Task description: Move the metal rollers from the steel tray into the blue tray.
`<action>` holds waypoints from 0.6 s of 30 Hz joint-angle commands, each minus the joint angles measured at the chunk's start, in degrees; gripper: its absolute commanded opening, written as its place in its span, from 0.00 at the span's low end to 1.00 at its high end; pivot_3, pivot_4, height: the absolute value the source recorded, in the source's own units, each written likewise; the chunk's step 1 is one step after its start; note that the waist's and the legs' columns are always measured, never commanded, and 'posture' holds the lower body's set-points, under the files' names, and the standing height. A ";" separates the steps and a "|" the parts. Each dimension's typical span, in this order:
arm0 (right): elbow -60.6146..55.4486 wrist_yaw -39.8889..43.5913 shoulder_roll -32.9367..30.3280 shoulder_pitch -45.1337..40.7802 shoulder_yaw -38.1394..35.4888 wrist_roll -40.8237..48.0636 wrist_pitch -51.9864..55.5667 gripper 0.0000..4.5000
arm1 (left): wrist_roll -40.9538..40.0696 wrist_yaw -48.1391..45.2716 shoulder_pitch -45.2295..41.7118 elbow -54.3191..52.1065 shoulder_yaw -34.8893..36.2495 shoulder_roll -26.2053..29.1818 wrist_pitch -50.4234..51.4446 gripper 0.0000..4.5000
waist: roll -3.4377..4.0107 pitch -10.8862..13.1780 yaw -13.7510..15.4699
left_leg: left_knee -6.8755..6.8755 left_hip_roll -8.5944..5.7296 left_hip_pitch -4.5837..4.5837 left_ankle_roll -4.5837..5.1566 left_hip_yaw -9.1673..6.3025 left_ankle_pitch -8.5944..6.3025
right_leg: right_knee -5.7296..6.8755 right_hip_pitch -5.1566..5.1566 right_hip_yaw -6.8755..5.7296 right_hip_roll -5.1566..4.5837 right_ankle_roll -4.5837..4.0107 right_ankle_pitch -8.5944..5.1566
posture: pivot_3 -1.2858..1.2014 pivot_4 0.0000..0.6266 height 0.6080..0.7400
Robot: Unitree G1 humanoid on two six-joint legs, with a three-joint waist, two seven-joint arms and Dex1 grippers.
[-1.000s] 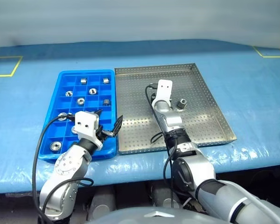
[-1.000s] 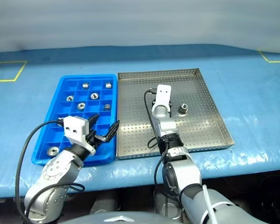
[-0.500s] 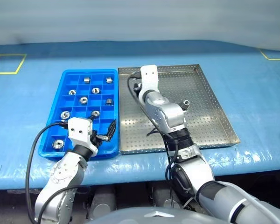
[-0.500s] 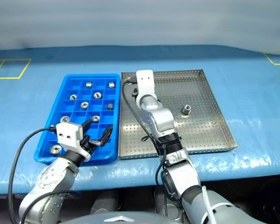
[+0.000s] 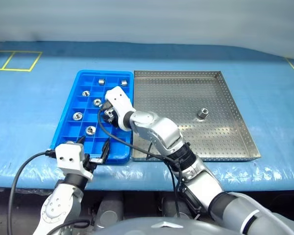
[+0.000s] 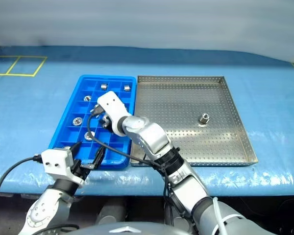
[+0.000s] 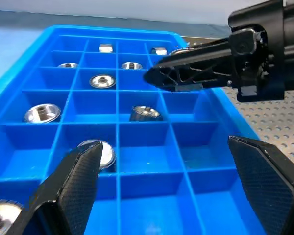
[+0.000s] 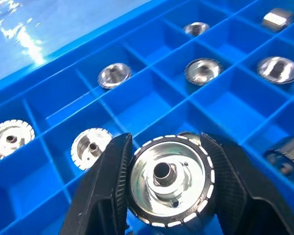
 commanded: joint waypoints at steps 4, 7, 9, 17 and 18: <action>-4.09 2.43 -1.14 1.44 0.94 -0.94 1.43 0.42 | -1.00 -1.96 2.18 -2.72 -0.99 0.18 -2.99 1.00 | 0.01 0.01 0.86 | 0.03 0.01 -0.10 0.00 0.01 0.00 | 0.00 -0.09 -0.02 -0.01 0.00 0.00 | 0.64 0.24 1.00; -5.35 3.26 -3.14 2.63 1.19 -1.41 2.53 0.42 | -1.17 -2.31 1.90 -2.41 -1.81 -0.05 -3.26 1.00 | 0.00 0.00 1.27 | 0.04 0.01 -0.44 -0.01 0.01 0.00 | 0.02 -0.42 -0.04 0.00 0.00 0.00 | 0.64 0.24 1.00; -6.52 3.60 -4.30 3.16 0.88 -1.53 3.52 0.42 | -1.12 -2.47 1.61 -2.13 -2.31 -0.13 -3.15 1.00 | 0.00 0.00 1.44 | 0.03 0.01 -0.61 -0.01 0.02 0.01 | 0.03 -0.61 -0.04 0.00 0.01 0.01 | 0.64 0.24 1.00; -13.14 5.28 -9.27 6.40 0.53 -0.91 8.64 0.58 | -1.77 -3.22 -0.61 -1.39 -3.19 0.67 -1.67 1.00 | -0.01 -0.02 1.63 | 0.08 0.00 -0.62 -0.01 0.01 0.01 | 0.03 -0.59 -0.05 -0.01 0.01 0.01 | 0.61 0.24 1.00; -13.95 5.46 -9.76 6.79 0.35 -0.78 9.22 0.63 | -1.91 -3.27 -1.26 -1.32 -3.13 0.92 -1.17 1.00 | -0.01 -0.02 1.63 | 0.09 -0.01 -0.62 -0.01 0.02 0.01 | 0.03 -0.59 -0.05 -0.02 0.01 0.01 | 0.61 0.24 1.00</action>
